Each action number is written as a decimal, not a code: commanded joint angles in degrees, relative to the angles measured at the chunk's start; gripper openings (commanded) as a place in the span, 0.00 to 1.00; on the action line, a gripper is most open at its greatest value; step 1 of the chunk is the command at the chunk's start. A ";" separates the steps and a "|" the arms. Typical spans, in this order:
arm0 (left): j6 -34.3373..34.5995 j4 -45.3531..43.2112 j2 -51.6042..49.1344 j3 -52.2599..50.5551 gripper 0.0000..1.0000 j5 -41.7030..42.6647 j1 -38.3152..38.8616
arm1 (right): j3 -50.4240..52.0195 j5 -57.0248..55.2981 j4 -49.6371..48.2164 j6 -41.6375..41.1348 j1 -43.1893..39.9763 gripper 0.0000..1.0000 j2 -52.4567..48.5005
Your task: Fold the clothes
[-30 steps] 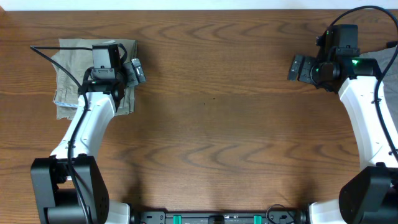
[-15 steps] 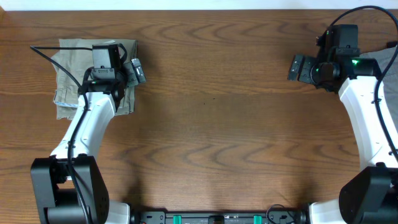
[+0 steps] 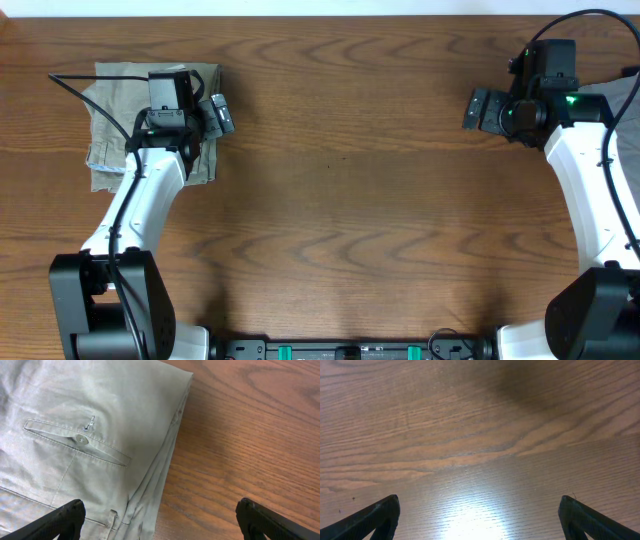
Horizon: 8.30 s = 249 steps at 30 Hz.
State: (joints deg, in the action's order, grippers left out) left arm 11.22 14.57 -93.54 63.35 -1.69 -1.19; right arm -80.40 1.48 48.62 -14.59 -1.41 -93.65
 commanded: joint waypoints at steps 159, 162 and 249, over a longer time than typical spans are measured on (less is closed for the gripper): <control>0.26 26.97 54.51 -10.56 0.98 -0.46 -0.35 | 80.08 3.23 -44.74 6.54 -0.46 0.99 93.31; 0.28 26.60 60.98 -18.08 0.98 -0.46 -0.35 | 80.08 3.23 -44.76 6.54 -0.46 0.99 93.31; -12.50 -10.56 93.44 -63.12 0.98 -0.02 1.53 | 80.08 3.23 -44.76 6.54 -0.46 0.99 93.29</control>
State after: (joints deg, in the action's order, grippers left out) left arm -0.30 1.67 -0.69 1.32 -1.48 0.12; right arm -0.40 4.29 3.64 -8.67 -1.43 -0.71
